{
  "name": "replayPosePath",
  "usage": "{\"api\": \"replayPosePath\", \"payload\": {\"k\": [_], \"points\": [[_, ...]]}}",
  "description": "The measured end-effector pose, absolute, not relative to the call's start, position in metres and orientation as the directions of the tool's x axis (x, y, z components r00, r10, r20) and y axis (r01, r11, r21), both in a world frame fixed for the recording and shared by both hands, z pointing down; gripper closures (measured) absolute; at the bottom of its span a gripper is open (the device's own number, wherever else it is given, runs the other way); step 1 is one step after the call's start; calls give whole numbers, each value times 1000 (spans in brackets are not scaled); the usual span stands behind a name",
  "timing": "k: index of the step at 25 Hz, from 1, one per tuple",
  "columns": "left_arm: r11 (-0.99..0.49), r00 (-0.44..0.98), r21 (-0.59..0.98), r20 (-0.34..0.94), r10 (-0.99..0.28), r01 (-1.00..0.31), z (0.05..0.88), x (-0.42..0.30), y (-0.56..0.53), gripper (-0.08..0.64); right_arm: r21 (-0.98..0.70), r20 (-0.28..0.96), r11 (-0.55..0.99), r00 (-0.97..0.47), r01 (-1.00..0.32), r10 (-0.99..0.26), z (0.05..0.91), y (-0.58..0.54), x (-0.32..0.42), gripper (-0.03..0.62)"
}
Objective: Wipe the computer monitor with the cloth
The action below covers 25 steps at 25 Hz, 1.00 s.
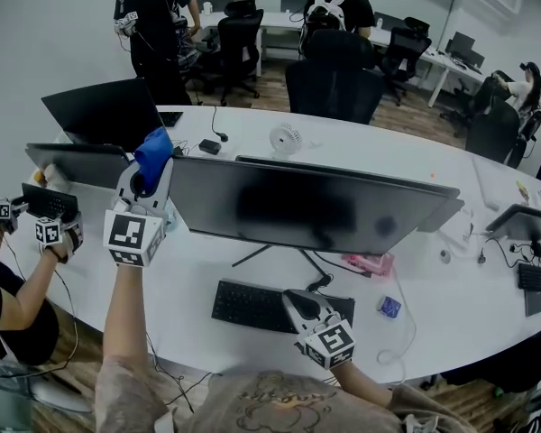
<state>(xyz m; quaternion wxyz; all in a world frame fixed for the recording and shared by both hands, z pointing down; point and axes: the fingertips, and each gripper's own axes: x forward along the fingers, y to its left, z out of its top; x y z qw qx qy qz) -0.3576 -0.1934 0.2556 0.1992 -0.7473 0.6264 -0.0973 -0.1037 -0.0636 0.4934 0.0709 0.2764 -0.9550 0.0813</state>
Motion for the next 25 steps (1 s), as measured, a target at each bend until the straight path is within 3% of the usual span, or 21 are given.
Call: {"api": "replayPosePath", "payload": {"k": [25], "points": [[-247,307,-421,-80,-948,-873,256,-218,-209,512,-120,162,803,-810,-583,-564,486,-70,4,572]]}}
